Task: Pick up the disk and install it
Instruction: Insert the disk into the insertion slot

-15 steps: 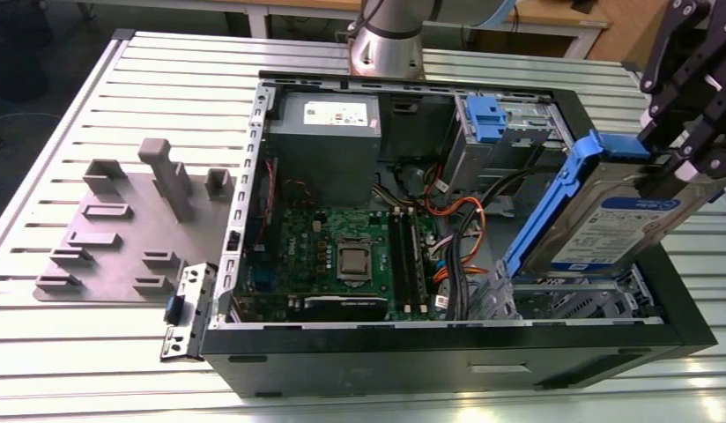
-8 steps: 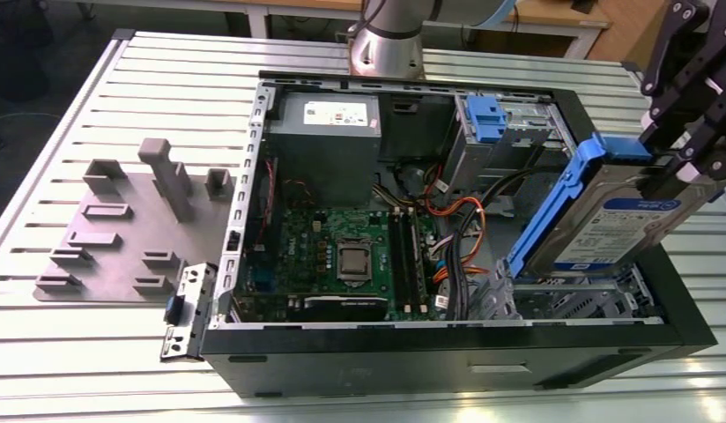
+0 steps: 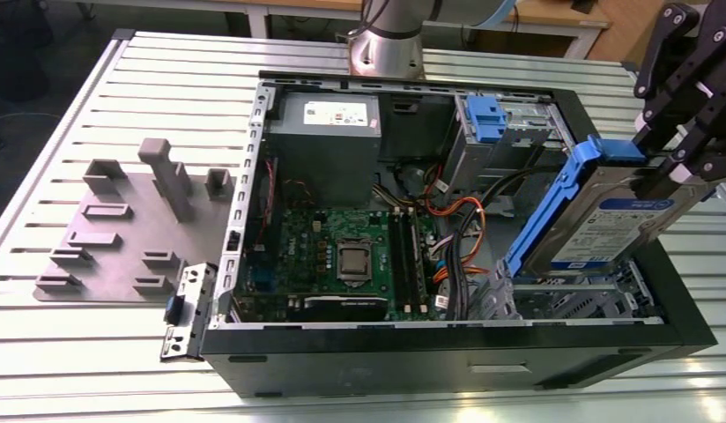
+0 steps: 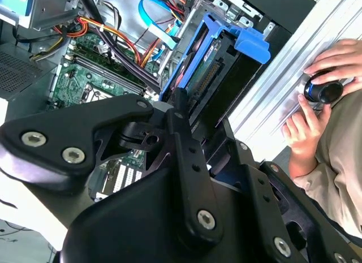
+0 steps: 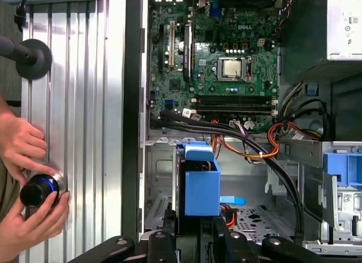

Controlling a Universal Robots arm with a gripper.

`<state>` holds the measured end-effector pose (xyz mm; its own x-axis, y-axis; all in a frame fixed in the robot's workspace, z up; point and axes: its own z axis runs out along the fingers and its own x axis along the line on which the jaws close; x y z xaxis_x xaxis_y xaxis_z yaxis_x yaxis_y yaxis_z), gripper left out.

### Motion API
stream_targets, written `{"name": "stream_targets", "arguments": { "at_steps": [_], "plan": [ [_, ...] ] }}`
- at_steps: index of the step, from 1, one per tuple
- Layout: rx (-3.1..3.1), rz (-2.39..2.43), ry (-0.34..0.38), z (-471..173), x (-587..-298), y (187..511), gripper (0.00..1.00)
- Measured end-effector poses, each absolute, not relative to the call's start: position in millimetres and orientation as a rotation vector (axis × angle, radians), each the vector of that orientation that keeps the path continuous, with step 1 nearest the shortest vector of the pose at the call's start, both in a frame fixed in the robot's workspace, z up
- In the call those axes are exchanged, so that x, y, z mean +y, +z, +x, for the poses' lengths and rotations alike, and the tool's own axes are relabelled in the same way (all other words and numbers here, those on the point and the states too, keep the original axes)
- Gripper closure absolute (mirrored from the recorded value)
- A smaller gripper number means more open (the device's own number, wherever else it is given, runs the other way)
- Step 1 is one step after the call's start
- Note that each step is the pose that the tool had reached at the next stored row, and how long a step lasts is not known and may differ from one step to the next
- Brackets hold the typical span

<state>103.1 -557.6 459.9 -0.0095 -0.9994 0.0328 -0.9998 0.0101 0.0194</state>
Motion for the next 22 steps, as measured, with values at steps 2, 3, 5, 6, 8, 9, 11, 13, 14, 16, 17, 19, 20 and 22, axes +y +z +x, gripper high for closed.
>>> {"name": "stream_targets", "arguments": {
  "at_steps": [2, 3, 5, 6, 8, 9, 11, 13, 14, 16, 17, 19, 20, 22],
  "plan": [
    [-2.206, 2.185, 0.015, 103.1, -557.5, 460.0, 0.65],
    [-2.205, 2.185, 0.015, 103.1, -557.5, 460.0, 0.65],
    [-2.205, 2.185, 0.015, 103.1, -557.5, 460.0, 0.65],
    [-2.205, 2.185, 0.015, 103.1, -557.5, 460.0, 0.65],
    [-2.205, 2.185, 0.015, 103.1, -557.5, 460.0, 0.65],
    [-2.205, 2.185, 0.015, 103.1, -557.5, 460.0, 0.65],
    [-2.205, 2.185, 0.015, 103.1, -557.5, 459.9, 0.65],
    [-2.205, 2.185, 0.015, 103.4, -557.5, 459.6, 0.65],
    [-2.205, 2.185, 0.015, 103.9, -557.4, 459.4, 0.65],
    [-2.205, 2.185, 0.014, 104.4, -557.1, 457.0, 0.65],
    [-2.205, 2.185, 0.015, 104.4, -557.1, 456.4, 0.65],
    [-2.205, 2.185, 0.015, 104.9, -557.0, 456.2, 0.65],
    [-2.205, 2.185, 0.015, 105.1, -557.0, 456.2, 0.65],
    [-2.205, 2.185, 0.015, 105.2, -557.0, 456.0, 0.65]
  ]
}}
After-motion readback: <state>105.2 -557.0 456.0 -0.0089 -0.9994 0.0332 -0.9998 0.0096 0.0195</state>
